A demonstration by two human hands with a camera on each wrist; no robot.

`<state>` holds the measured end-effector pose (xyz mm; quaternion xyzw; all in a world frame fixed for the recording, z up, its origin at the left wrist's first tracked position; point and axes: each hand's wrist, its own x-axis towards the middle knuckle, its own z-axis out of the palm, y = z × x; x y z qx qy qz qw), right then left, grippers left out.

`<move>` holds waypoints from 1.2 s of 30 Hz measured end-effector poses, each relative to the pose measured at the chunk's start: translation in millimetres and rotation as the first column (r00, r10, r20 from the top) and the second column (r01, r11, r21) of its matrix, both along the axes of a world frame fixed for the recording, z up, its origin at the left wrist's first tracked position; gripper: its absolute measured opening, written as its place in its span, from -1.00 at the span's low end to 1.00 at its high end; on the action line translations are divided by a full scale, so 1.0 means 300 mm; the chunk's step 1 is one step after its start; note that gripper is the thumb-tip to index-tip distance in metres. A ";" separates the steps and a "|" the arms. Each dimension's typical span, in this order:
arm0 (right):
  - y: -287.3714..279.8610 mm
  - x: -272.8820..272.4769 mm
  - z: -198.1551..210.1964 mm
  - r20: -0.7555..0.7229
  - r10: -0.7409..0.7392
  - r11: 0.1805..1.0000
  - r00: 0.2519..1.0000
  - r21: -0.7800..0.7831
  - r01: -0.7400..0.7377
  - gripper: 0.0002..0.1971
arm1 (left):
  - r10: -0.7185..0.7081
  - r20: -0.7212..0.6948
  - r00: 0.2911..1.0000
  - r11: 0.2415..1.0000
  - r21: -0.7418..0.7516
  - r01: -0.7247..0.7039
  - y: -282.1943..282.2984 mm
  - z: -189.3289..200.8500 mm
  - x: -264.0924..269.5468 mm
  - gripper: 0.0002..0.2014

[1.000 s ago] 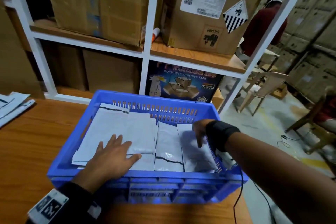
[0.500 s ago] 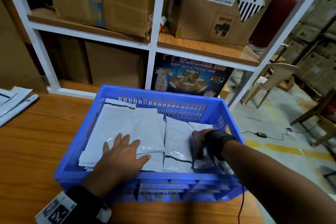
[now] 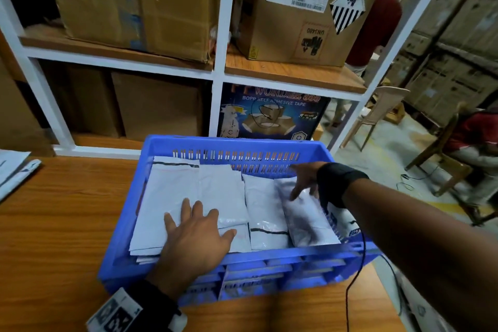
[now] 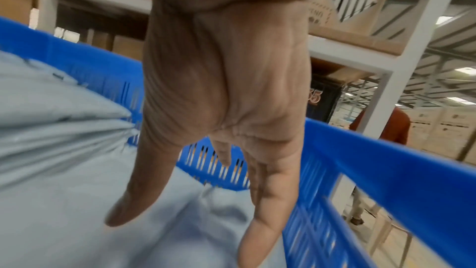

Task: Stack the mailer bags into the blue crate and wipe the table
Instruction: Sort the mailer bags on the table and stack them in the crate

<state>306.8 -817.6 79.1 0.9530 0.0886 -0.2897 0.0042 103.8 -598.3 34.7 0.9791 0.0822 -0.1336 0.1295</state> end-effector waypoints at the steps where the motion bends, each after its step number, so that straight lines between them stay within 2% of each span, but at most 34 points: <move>1: 0.002 -0.002 0.027 0.014 -0.019 1.000 1.000 0.008 0.019 -0.08 | -0.014 0.011 1.000 1.000 0.000 0.014 0.001 0.001 0.001 -0.34; 7: -0.006 -0.065 0.188 0.150 -0.064 0.991 0.987 0.124 0.045 -0.36 | -0.045 0.035 0.998 0.999 -0.005 0.045 0.008 0.006 -0.005 -0.33; 11: -0.018 -0.151 0.246 0.271 0.003 0.979 0.963 0.197 -0.058 -0.20 | -0.042 0.093 0.995 0.999 -0.002 0.042 0.009 0.018 -0.008 -0.31; 15: -0.057 -0.301 0.262 0.441 0.051 0.934 0.896 0.297 -0.199 -0.23 | -0.118 0.232 0.966 0.993 0.042 0.111 -0.004 0.066 -0.034 -0.34; 17: -0.086 -0.399 0.258 0.516 0.021 0.878 0.856 0.400 -0.263 -0.25 | -0.173 0.317 0.932 0.985 0.055 0.164 -0.033 0.127 -0.054 -0.33; 19: -0.124 -0.495 0.227 0.568 -0.054 0.782 0.821 0.536 -0.319 -0.22 | -0.216 0.444 0.870 0.976 0.079 0.202 -0.076 0.195 -0.081 -0.32; 22: -0.169 -0.636 0.153 0.600 -0.255 0.527 0.758 0.743 -0.412 -0.19 | -0.207 0.607 0.767 0.975 0.061 0.215 -0.131 0.266 -0.147 -0.28; 24: -0.178 -0.735 0.100 0.587 -0.362 0.370 0.724 0.804 -0.466 -0.21 | -0.162 0.681 0.715 0.979 0.018 0.204 -0.158 0.267 -0.218 -0.30; 27: -0.165 -0.881 -0.004 0.523 -0.418 0.239 0.743 0.852 -0.466 -0.28 | -0.070 0.715 0.696 0.980 -0.083 0.184 -0.175 0.215 -0.361 -0.37; 29: -0.136 -0.957 -0.076 0.491 -0.411 0.185 0.768 0.870 -0.457 -0.30 | -0.005 0.709 0.705 0.973 -0.159 0.166 -0.155 0.165 -0.462 -0.38; 31: -0.088 -1.023 -0.137 0.492 -0.358 0.168 0.794 0.870 -0.464 -0.30 | 0.037 0.704 0.709 0.977 -0.175 0.123 -0.106 0.109 -0.559 -0.38; 36: 0.072 -1.122 -0.204 0.522 -0.090 0.236 0.848 0.838 -0.492 -0.31 | 0.207 0.651 0.731 0.970 -0.236 -0.064 0.055 -0.007 -0.776 -0.38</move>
